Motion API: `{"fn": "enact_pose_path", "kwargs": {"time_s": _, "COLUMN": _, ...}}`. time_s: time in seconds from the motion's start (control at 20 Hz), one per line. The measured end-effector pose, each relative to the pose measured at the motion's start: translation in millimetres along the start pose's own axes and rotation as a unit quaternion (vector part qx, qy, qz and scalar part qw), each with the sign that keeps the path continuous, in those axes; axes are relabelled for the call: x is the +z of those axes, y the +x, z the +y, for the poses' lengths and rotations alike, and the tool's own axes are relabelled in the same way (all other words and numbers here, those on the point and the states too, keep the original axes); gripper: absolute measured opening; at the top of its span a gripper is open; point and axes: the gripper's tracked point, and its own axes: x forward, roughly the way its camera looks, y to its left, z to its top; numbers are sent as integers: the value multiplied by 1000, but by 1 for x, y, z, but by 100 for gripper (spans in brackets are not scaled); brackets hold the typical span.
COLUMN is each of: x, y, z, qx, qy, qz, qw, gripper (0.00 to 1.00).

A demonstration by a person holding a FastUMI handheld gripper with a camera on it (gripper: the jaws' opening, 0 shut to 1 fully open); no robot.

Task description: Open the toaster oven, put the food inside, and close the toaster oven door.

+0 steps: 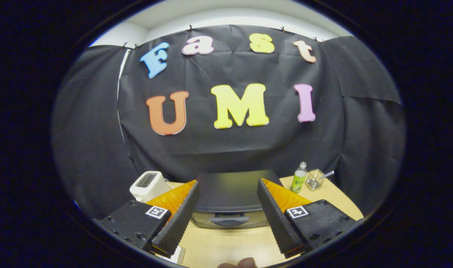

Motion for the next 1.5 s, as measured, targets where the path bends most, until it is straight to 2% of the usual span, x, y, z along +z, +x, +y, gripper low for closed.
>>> {"fn": "enact_pose_path", "kwargs": {"time_s": 0.2, "x": 54, "y": -44, "z": 8, "qx": 10, "qy": -27, "qz": -44, "qw": 999, "gripper": 100}}
{"fn": "enact_pose_path", "kwargs": {"time_s": 0.4, "x": 69, "y": -84, "z": 18, "qx": 14, "qy": -40, "qz": -59, "qw": 997, "gripper": 100}}
{"fn": "enact_pose_path", "kwargs": {"time_s": 0.6, "x": 66, "y": -112, "z": 20, "qx": 11, "qy": -22, "qz": -74, "qw": 997, "gripper": 100}}
{"fn": "enact_pose_path", "kwargs": {"time_s": 0.7, "x": 62, "y": -115, "z": 14, "qx": 1, "qy": -15, "qz": -77, "qw": 997, "gripper": 100}}
{"fn": "enact_pose_path", "kwargs": {"time_s": 1.5, "x": 38, "y": -137, "z": 37, "qx": 12, "qy": 5, "qz": -53, "qw": 998, "gripper": 100}}
